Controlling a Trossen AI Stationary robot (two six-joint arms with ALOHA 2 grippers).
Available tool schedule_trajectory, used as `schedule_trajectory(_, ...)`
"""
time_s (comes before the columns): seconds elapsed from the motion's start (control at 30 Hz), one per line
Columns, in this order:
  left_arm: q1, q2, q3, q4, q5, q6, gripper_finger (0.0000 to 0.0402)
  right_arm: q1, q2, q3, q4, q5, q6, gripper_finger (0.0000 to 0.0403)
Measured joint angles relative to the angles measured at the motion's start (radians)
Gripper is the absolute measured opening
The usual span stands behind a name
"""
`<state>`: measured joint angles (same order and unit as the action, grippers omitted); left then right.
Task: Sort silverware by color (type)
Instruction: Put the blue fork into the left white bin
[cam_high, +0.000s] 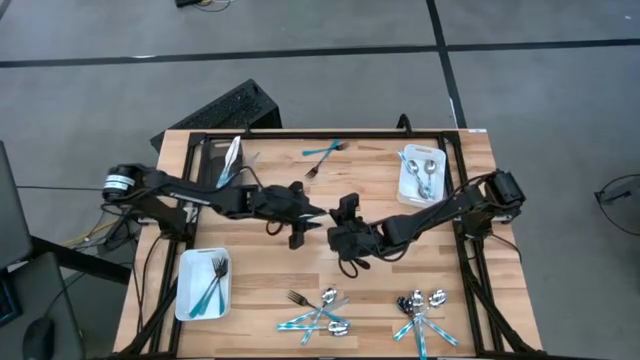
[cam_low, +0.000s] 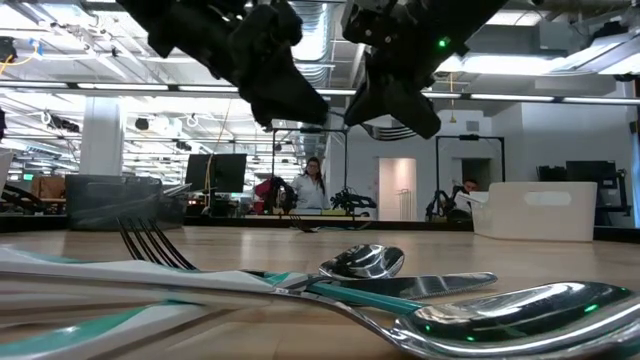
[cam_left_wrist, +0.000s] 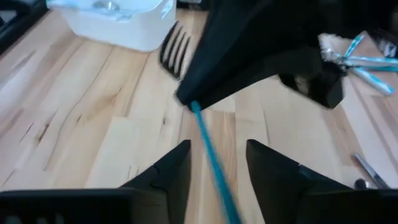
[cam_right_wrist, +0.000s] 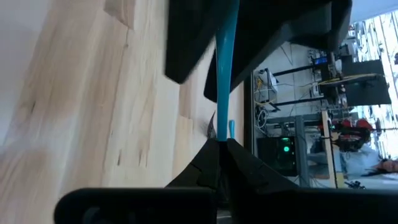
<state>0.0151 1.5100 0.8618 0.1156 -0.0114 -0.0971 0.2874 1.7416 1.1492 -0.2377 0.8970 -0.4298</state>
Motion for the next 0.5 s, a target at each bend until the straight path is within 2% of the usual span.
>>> schedule_trajectory(0.1,0.011,0.001,0.023,-0.041,0.005,-0.002,0.0109,0.0,0.0,0.0,-0.014,0.0,0.01,0.0034)
schedule_trajectory(0.3,0.029,0.0,0.038,-0.064,0.045,-0.002,0.0017,0.0,-0.002,0.001,-0.012,0.014,0.01,0.0034)
schedule_trajectory(0.5,0.028,-0.011,0.041,-0.103,0.025,-0.02,0.0017,-0.009,-0.002,0.002,-0.027,-0.012,0.1,0.0038)
